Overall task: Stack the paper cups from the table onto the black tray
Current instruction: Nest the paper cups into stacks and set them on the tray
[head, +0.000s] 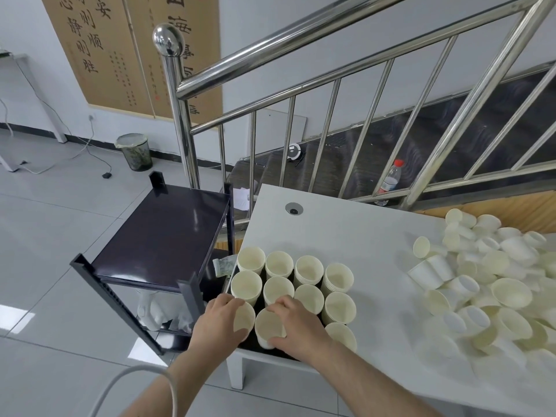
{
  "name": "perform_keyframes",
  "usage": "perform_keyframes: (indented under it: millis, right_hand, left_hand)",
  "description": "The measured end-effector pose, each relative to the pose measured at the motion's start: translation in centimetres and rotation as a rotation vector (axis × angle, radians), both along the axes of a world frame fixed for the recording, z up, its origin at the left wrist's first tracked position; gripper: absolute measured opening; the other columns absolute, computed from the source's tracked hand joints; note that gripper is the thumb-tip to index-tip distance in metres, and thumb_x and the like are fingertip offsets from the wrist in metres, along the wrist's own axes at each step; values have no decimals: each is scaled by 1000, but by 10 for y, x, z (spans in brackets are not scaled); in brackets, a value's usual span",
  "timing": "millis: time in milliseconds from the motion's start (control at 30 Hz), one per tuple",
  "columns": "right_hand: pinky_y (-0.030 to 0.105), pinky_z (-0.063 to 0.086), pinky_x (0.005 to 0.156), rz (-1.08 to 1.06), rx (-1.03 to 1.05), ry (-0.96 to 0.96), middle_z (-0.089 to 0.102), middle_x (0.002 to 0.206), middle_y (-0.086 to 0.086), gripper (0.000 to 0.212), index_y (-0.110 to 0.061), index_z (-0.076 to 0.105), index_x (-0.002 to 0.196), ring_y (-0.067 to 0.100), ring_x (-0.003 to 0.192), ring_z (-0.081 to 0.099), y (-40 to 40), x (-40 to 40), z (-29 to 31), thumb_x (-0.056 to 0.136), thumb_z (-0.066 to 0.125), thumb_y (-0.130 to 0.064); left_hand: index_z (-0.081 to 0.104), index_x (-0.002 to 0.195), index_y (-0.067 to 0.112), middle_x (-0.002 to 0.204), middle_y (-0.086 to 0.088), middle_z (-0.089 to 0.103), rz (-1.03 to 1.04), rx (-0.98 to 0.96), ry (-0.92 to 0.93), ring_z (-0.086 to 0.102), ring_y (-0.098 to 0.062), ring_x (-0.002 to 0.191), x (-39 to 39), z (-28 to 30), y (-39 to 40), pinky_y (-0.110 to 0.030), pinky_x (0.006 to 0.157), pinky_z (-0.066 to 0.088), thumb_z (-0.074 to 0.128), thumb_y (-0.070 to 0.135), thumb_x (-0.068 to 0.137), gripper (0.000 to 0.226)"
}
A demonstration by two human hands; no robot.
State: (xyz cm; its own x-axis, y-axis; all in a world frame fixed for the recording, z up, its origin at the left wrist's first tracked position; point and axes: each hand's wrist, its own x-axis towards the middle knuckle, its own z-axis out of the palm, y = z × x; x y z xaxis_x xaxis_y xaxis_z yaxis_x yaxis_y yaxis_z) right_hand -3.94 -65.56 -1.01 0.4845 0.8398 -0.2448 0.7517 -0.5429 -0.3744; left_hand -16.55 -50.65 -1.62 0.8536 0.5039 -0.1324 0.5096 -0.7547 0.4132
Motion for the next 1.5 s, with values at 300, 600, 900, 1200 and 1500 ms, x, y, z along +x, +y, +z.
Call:
perform_keyframes:
  millis: [300, 600, 900, 1200, 1500]
  right_hand:
    - [26, 43, 91, -35, 71, -9, 37, 138, -10, 58, -25, 43, 141, 11, 126, 40, -43, 27, 29, 85, 56, -18]
    - [32, 44, 95, -104, 89, -100, 35, 140, -7, 60, -26, 40, 143, 14, 129, 37, -144, 81, 52, 88, 61, -31]
    - [28, 44, 95, -256, 83, -138, 34, 141, -9, 59, -26, 40, 143, 10, 130, 37, -274, 146, 58, 90, 62, -35]
    - [26, 45, 94, -370, 84, -116, 36, 139, -11, 59, -27, 41, 142, 9, 126, 42, -322, 197, 49, 88, 62, -38]
    - [30, 46, 93, -413, -10, -83, 36, 139, -11, 55, -25, 43, 140, 10, 127, 41, -310, 284, 37, 89, 61, -37]
  left_hand:
    - [41, 138, 32, 139, 12, 39, -15, 33, -76, 38, -11, 127, 33, 34, -36, -26, 86, 47, 60, 37, 88, 54]
    - [46, 134, 30, 137, 11, 42, -122, 37, -148, 42, -14, 125, 97, 56, -119, -25, 94, 41, 63, 34, 86, 52]
    - [43, 136, 31, 139, 12, 39, -254, -19, -150, 39, -10, 129, 176, 59, -236, -28, 95, 44, 59, 35, 88, 51]
    - [42, 137, 30, 137, 14, 40, -335, -51, -101, 44, -10, 124, 243, 51, -288, -27, 95, 45, 56, 38, 90, 50]
    - [44, 135, 32, 134, 15, 42, -339, -130, -65, 50, -7, 118, 341, 24, -278, -24, 89, 46, 56, 40, 90, 47]
